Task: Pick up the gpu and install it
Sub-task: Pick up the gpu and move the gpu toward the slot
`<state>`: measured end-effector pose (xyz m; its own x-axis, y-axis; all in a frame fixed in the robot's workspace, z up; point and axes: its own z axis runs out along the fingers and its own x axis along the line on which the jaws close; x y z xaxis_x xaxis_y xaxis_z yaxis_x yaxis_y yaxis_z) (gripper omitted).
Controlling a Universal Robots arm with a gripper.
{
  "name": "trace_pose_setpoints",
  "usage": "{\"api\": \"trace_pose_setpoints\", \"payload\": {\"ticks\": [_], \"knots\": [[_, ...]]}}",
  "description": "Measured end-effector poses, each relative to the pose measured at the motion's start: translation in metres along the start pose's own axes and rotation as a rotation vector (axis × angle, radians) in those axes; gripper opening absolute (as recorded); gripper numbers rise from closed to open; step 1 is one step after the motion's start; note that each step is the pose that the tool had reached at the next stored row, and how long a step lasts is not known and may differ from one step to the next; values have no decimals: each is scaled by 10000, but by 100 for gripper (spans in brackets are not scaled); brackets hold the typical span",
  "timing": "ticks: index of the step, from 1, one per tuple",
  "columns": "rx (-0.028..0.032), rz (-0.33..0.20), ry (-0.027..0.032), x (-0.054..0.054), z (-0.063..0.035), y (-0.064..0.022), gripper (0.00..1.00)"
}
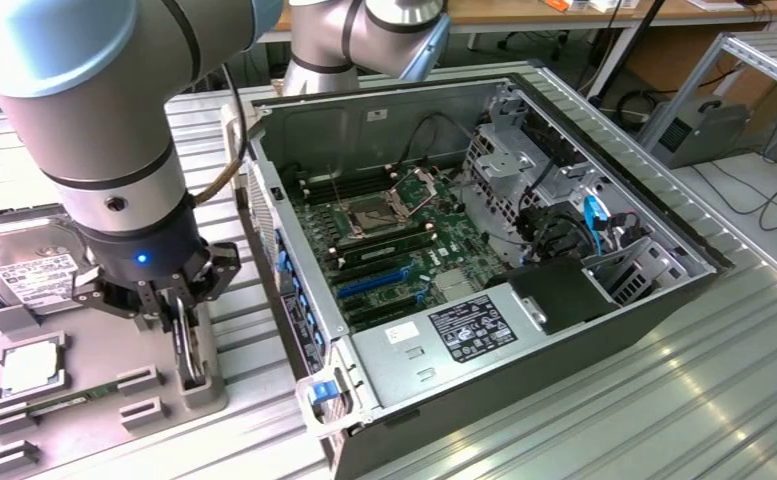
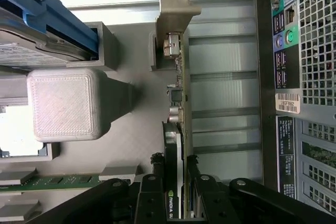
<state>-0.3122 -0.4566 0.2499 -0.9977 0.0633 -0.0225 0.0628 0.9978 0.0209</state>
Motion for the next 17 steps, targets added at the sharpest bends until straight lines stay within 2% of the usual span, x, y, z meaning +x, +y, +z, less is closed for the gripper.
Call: {"api": "trace_pose_setpoints", "payload": {"ticks": [10, 14, 17], "knots": [[1, -11, -1, -6, -241, 5, 27], [1, -22, 1, -9, -369, 8, 27], [-1, -60, 0, -12, -516, 11, 27]]}}
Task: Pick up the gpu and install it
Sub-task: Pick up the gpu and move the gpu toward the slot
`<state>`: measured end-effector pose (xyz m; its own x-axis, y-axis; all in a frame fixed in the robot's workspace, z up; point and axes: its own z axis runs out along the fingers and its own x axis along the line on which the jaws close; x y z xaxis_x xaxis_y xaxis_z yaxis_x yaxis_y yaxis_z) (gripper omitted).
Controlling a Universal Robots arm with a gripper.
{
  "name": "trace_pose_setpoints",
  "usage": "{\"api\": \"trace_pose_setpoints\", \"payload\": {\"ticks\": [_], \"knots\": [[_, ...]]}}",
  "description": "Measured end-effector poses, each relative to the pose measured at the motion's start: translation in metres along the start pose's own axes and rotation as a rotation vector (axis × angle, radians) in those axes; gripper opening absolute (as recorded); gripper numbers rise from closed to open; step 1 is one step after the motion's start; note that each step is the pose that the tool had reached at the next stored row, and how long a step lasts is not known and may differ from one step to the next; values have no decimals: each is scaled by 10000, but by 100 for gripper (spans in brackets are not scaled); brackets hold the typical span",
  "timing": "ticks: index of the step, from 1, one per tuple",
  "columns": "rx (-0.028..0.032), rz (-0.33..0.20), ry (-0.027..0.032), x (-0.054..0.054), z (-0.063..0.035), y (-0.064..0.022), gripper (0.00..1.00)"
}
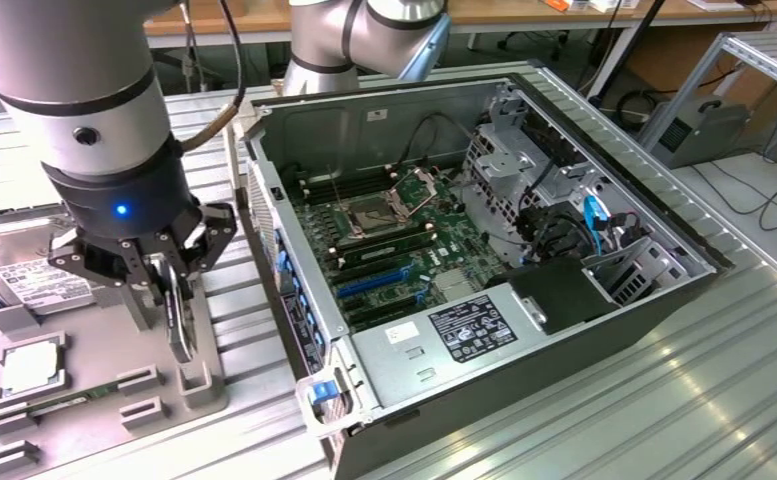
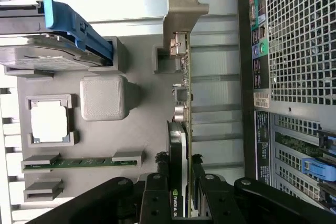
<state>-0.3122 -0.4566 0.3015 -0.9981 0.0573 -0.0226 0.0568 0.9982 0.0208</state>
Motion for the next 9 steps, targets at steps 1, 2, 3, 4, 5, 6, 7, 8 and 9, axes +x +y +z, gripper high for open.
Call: {"api": "trace_pose_setpoints", "payload": {"ticks": [1, 2, 3, 4, 5, 6, 7, 8, 9], "knots": [[0, -13, 1, 0, -24, 1, 27], [-1, -38, 2, -1, -61, 1, 27], [-1, -60, 2, -2, -85, 2, 27], [-2, -93, 2, -3, -114, 3, 27], [-3, -126, 3, -3, -136, 3, 27], [-4, -162, 3, -4, -156, 3, 27], [-4, -199, 5, -4, -180, 4, 27], [-5, -238, 6, -5, -213, 5, 27], [-6, -264, 5, -6, -245, 5, 27]]}}
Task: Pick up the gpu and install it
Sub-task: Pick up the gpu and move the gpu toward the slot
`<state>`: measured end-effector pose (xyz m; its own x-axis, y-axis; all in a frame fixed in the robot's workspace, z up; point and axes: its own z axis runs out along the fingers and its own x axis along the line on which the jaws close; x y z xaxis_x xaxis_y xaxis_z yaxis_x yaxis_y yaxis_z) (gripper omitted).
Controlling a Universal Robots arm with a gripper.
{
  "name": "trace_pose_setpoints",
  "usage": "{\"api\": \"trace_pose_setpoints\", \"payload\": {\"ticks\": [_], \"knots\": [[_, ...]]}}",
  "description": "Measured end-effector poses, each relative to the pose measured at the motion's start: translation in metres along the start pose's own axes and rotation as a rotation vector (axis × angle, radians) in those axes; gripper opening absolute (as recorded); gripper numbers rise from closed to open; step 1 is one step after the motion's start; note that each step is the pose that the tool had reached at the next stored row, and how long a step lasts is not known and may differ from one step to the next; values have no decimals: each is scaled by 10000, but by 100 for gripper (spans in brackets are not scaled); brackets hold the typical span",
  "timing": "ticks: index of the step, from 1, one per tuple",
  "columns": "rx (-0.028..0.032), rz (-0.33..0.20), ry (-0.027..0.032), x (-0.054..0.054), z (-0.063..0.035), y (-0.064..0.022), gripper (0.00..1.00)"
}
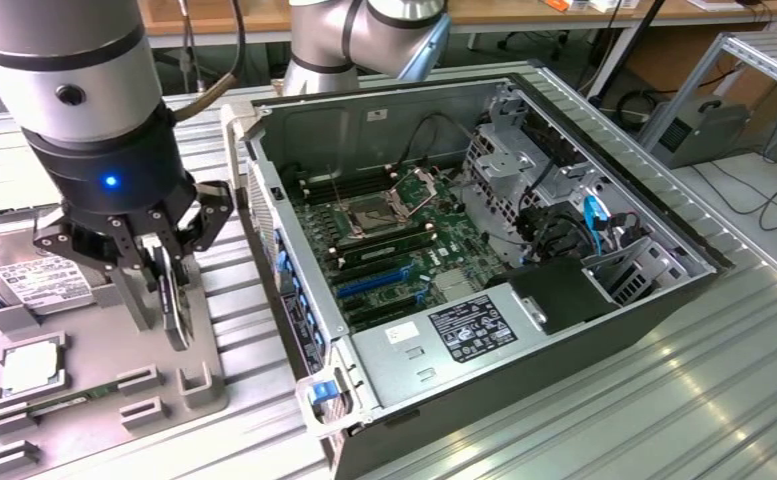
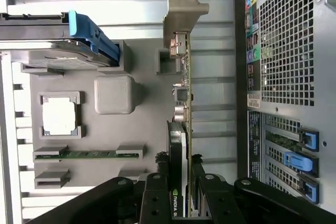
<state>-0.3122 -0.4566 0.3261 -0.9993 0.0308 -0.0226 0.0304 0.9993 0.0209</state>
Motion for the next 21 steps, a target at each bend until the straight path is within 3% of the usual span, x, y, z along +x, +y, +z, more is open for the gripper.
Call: {"api": "trace_pose_setpoints", "payload": {"ticks": [21], "knots": [[15, -171, 4, -18, -783, 31, 27]]}}
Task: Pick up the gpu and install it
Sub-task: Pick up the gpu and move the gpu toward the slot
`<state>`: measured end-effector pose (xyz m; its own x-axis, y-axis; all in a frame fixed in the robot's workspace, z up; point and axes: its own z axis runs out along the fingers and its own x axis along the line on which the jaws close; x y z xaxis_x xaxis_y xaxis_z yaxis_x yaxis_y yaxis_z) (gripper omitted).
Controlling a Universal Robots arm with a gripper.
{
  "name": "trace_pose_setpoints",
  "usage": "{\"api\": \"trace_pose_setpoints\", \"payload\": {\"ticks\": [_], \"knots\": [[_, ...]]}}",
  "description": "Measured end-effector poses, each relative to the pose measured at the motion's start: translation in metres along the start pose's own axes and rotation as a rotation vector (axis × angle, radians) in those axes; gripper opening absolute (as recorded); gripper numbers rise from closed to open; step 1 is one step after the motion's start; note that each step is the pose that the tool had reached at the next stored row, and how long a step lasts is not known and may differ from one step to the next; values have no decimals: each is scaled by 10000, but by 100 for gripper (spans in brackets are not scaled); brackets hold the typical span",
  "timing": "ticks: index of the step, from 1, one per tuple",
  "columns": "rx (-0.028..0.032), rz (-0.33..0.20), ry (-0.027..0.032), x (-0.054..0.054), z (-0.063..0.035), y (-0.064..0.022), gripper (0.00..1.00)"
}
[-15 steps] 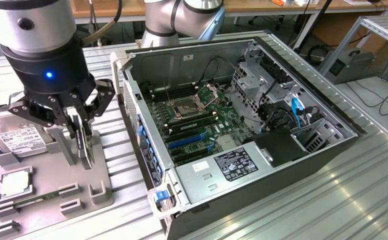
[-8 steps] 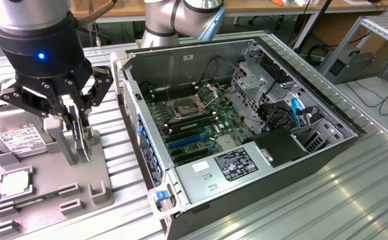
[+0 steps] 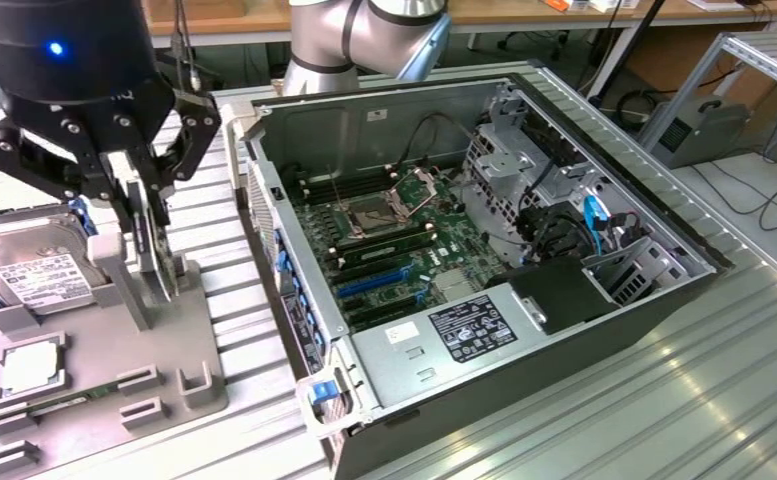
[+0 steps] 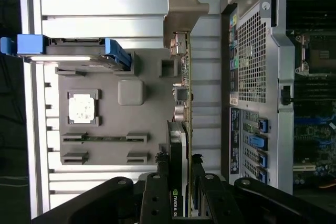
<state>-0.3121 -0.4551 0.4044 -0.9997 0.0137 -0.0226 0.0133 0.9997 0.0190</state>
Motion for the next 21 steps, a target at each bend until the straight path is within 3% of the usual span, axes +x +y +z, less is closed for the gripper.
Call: {"api": "trace_pose_setpoints", "payload": {"ticks": [10, 21], "knots": [[34, -10, -1, -7, -304, 24, 27], [48, -10, 0, -7, -315, 25, 27]]}}
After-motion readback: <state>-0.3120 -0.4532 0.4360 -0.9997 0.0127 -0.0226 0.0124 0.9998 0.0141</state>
